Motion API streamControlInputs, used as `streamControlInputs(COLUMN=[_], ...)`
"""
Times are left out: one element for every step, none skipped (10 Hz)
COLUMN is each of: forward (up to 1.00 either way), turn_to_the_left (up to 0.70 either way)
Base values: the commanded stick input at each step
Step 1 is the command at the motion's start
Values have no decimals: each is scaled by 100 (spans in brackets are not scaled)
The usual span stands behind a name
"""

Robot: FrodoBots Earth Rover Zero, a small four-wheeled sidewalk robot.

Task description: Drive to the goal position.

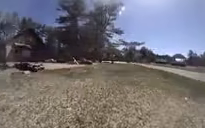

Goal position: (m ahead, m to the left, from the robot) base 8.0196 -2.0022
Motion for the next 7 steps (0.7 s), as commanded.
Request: streamControlInputs(forward=[69,69,69,69,69,69,69], turn_to_the_left=[-32,-30,-24,-13,6,6,6])
